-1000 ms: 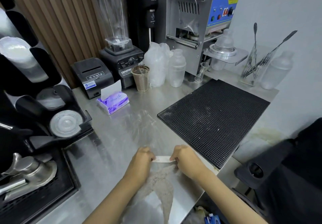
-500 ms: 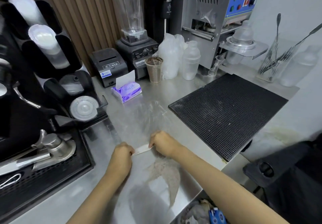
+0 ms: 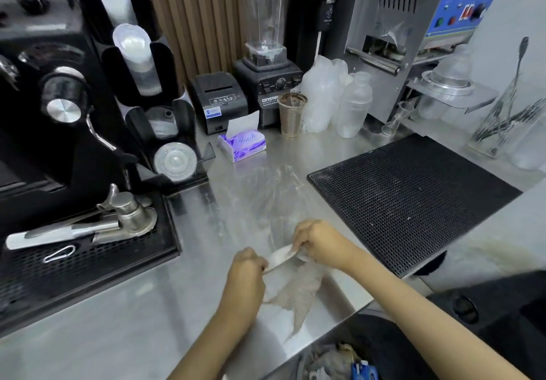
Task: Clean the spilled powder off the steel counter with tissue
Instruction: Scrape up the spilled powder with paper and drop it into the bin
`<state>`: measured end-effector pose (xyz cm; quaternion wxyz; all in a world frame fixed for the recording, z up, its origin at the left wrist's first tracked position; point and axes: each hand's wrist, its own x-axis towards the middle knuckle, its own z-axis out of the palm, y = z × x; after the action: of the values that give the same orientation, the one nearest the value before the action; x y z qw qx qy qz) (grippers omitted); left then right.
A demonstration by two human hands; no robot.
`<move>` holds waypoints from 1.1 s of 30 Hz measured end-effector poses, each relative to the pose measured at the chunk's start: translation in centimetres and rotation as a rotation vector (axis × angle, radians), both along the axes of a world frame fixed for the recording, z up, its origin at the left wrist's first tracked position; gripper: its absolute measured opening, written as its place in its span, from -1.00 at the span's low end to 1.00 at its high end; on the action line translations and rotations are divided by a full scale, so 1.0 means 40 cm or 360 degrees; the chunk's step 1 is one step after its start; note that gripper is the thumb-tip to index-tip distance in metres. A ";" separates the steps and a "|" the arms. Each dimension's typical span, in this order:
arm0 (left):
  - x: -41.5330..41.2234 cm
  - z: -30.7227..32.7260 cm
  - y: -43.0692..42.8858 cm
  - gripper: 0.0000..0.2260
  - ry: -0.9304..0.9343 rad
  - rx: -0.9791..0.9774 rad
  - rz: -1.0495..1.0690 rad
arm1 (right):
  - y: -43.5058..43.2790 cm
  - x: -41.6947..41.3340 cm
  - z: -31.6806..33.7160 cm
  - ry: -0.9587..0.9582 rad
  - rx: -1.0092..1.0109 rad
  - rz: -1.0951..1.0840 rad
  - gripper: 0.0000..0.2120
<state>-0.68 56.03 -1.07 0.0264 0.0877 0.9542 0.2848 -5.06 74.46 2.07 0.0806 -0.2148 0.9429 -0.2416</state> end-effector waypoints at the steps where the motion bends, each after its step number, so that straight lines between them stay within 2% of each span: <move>1: -0.034 0.007 -0.008 -0.76 -0.0010 -0.0012 0.0021 | -0.006 -0.024 0.003 0.0010 0.0010 -0.0050 -0.78; 5: -0.098 0.012 -0.005 -0.69 0.0013 -0.0003 0.0046 | -0.033 -0.064 -0.022 -0.0061 0.0132 -0.0072 -0.69; 10: -0.031 -0.017 0.047 -0.63 0.0020 -0.0018 0.0086 | 0.016 0.008 -0.050 -0.0060 0.0089 -0.0177 -0.77; 16: 0.058 -0.034 0.100 -0.79 0.0013 -0.0023 -0.0165 | 0.109 0.133 -0.060 -0.0068 0.0077 -0.0139 -0.71; 20: -0.018 -0.011 0.125 -0.71 0.0023 0.0007 -0.0116 | 0.114 0.075 -0.041 -0.0027 0.0021 -0.0359 -0.79; 24: -0.065 0.007 0.161 -0.73 -0.0058 0.0080 -0.0063 | 0.110 0.058 -0.055 -0.0040 0.0106 -0.0493 -0.81; 29: -0.046 -0.006 0.188 -0.78 -0.0063 -0.0008 -0.0255 | 0.150 0.139 -0.080 -0.0060 0.0093 -0.0678 -0.75; 33: -0.004 -0.038 0.175 -0.80 -0.0055 -0.0107 -0.0456 | 0.158 0.205 -0.072 -0.0104 0.0095 -0.0561 -0.75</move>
<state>-0.83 63.05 -2.60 0.0862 0.2169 0.9404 0.2474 3.12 80.77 -0.81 0.0740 -0.0358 0.9696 -0.2306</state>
